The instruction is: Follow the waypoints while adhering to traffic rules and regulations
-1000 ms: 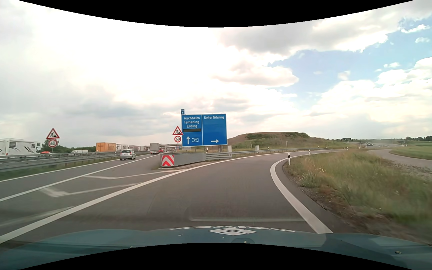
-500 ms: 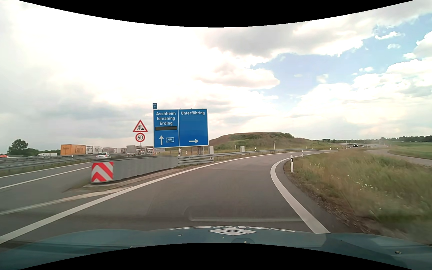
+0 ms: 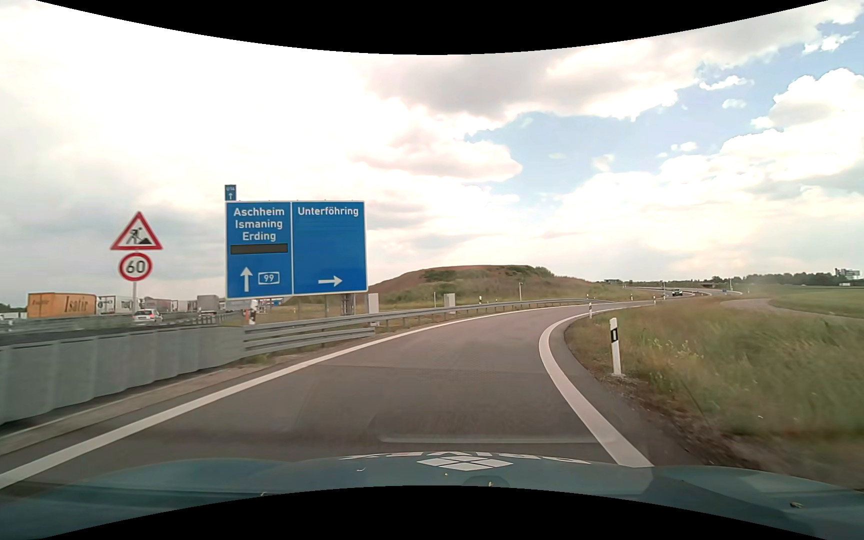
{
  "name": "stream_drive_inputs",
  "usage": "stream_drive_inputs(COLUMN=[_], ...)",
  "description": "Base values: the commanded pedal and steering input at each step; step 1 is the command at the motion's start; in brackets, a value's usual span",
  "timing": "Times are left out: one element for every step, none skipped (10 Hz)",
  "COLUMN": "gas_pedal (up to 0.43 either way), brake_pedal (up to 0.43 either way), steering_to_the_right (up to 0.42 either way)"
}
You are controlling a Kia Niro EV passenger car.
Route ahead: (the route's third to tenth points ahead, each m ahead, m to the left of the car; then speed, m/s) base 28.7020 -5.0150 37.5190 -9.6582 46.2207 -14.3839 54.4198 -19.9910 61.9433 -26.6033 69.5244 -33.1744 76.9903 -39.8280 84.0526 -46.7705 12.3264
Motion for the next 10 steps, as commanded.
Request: stream_drive_inputs(gas_pedal=[0.177,0.177,0.177,0.177,0.177,0.177,0.189,0.189,0.189,0.189], brake_pedal=[0.000,0.000,0.000,0.000,0.000,0.000,0.000,0.000,0.000,0.000], steering_to_the_right=[0.055,0.054,0.054,0.056,0.056,0.056,0.057,0.058,0.058,0.060])
